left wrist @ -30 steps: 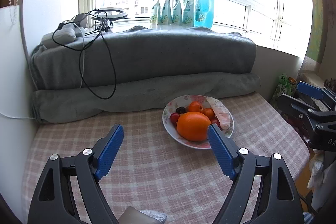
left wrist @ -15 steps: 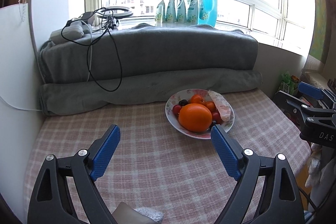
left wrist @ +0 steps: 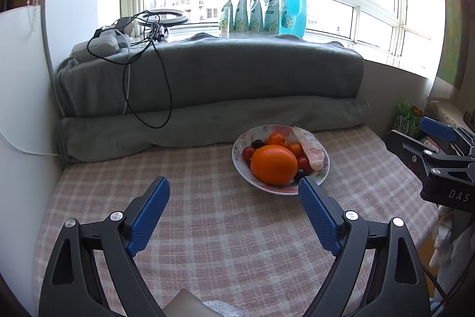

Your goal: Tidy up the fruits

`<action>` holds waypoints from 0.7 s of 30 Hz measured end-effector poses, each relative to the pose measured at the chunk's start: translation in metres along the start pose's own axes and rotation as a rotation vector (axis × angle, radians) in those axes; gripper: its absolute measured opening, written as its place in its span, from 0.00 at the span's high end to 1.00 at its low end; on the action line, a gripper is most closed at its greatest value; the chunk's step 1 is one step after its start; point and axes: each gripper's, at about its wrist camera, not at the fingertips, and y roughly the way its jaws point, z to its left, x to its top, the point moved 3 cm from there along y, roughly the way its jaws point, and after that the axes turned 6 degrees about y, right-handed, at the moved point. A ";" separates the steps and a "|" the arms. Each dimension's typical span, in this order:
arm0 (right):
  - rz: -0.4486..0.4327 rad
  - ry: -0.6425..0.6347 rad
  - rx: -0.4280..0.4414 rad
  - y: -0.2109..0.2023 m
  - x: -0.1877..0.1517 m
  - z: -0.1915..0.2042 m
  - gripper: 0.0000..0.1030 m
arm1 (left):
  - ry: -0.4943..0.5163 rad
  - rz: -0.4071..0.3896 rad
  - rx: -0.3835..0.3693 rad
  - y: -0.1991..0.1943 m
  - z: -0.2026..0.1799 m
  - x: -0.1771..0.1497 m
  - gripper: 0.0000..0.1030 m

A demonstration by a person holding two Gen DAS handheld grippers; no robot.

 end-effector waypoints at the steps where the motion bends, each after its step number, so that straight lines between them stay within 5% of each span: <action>1: -0.001 0.001 0.000 0.000 -0.001 0.001 0.00 | -0.001 0.000 -0.001 0.000 0.000 0.000 0.14; 21: 0.004 0.005 0.003 -0.001 -0.003 0.002 0.00 | -0.008 -0.003 -0.006 -0.002 0.001 -0.001 0.14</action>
